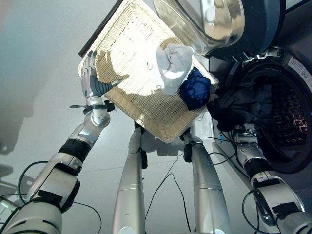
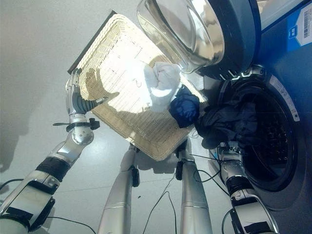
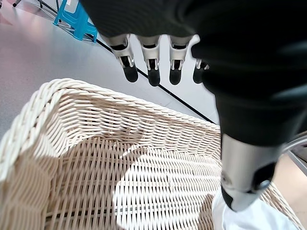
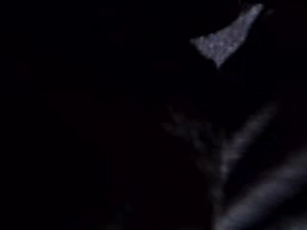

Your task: Put the clothes into the washing machine.

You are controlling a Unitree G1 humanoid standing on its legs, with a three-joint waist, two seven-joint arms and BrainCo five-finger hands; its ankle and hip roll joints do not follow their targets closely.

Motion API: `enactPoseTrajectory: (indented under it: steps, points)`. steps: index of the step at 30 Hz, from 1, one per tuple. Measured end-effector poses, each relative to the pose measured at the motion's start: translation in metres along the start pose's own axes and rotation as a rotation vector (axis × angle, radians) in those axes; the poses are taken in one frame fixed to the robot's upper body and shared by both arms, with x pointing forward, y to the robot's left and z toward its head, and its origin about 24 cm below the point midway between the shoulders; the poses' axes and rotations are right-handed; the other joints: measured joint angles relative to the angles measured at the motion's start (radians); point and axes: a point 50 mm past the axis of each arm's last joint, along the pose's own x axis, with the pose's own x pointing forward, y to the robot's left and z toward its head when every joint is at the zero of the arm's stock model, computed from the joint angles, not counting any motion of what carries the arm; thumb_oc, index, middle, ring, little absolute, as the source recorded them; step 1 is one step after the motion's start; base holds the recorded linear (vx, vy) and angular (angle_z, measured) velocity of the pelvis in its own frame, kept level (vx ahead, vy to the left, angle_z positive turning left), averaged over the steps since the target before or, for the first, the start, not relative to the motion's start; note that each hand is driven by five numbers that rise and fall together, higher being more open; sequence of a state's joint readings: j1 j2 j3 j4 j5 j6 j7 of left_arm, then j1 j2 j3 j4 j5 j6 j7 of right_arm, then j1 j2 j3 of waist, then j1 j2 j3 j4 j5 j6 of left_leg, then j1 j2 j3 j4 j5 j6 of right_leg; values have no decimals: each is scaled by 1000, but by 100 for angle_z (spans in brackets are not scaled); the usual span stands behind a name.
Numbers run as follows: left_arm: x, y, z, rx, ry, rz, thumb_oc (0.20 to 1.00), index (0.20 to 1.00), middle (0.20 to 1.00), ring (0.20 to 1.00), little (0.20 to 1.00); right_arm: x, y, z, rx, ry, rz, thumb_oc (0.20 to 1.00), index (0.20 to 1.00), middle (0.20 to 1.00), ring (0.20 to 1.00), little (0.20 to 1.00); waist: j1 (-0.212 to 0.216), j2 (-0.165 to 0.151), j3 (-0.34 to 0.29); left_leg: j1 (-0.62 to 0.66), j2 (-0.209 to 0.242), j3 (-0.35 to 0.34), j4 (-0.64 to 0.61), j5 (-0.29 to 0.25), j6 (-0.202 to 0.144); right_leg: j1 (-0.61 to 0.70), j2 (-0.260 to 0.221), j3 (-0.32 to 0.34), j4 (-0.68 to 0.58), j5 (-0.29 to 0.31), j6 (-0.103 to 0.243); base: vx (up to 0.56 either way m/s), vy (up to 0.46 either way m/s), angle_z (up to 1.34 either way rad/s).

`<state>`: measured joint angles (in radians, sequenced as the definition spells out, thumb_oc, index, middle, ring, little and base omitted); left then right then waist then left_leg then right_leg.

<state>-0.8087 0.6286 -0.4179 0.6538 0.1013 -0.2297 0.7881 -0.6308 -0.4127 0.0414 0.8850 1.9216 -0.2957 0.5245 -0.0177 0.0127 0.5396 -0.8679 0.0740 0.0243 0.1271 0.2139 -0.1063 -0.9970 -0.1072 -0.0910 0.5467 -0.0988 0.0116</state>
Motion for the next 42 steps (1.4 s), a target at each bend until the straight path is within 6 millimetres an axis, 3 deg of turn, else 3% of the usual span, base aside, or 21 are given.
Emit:
enactPoseTrajectory:
  steps: [6,8,11,13,18,19,20,21,32,34,37,42]
  points:
    - [2,-5,3,14,-15,-24,1000,1000,1000,1000,1000,8,-8,22,16,-161,-174,200,200,200,200,200,2,0,0,-2,1,2,0,0,0,-3,0,1,0,0,0,4,-11,0]
    - [4,-7,4,27,-27,-39,1000,1000,1000,1000,1000,16,-6,41,-14,-264,-292,200,200,200,200,200,6,0,0,-3,1,3,0,0,0,-5,0,1,0,1,-1,17,-17,0]
    - [1,-7,2,26,-18,-49,1000,1000,1000,1000,1000,33,13,73,-88,-404,-409,200,200,200,200,200,8,0,0,-5,1,2,0,0,0,-6,0,0,0,2,-1,18,-46,0]
    - [-2,-6,0,31,-28,-58,1000,1000,1000,1000,1000,41,35,109,-197,-537,-526,200,200,200,200,200,11,0,0,-9,1,0,2,0,0,-8,1,-2,-1,3,-2,16,-75,0]
    - [-12,0,-7,39,-26,-46,1000,1000,1000,1000,1000,36,69,160,-326,-808,-711,209,209,209,209,209,28,0,1,-17,4,-3,3,0,0,-9,4,-4,-15,12,-1,10,-46,-2]
    - [-11,2,-7,41,-31,-43,1000,1000,1000,1000,1000,34,67,161,-320,-825,-759,561,561,561,561,561,33,0,1,-19,6,-4,3,0,0,-8,7,-4,-17,17,-1,0,-35,-5]
    - [-12,3,-8,48,-29,-43,1000,1000,1000,1000,1000,32,65,162,-310,-833,-784,702,702,702,702,702,33,-1,1,-20,5,-7,3,0,0,-8,6,-4,-17,17,-1,0,0,0]
    - [-12,6,-11,59,-28,-43,1000,1000,1000,1000,1000,31,65,162,-310,-837,-804,1000,1000,1000,1000,1000,33,-1,2,-20,5,-10,3,0,1,-8,6,-4,-19,19,0,0,0,0]
    - [7,18,-6,91,-74,-26,1000,1000,1000,1000,1000,31,55,162,-383,-784,-926,1000,1000,1000,1000,1000,30,-1,2,-21,-5,-26,2,4,5,-4,-3,-6,-25,28,7,0,0,0]
    - [7,15,-7,104,-78,-46,1000,1000,1000,1000,1000,29,50,162,-469,-765,-1005,1000,1000,1000,1000,1000,31,-1,2,-20,-5,-27,3,5,6,-3,-3,-6,-25,29,8,0,0,0]
    - [7,14,-6,103,-83,-57,1000,1000,1000,1000,1000,30,40,152,-764,-596,-1128,1000,1000,1000,1000,1000,30,-1,2,-21,-8,-28,1,8,8,-2,-6,-9,-24,30,9,-1,-2,1]
    - [8,12,-4,103,-94,-70,1000,1000,1000,1000,1000,31,33,148,-1042,-442,-1152,1000,1000,1000,1000,1000,29,-1,1,-27,-12,-28,-1,15,11,-6,-8,-10,-30,32,18,-6,-3,0]
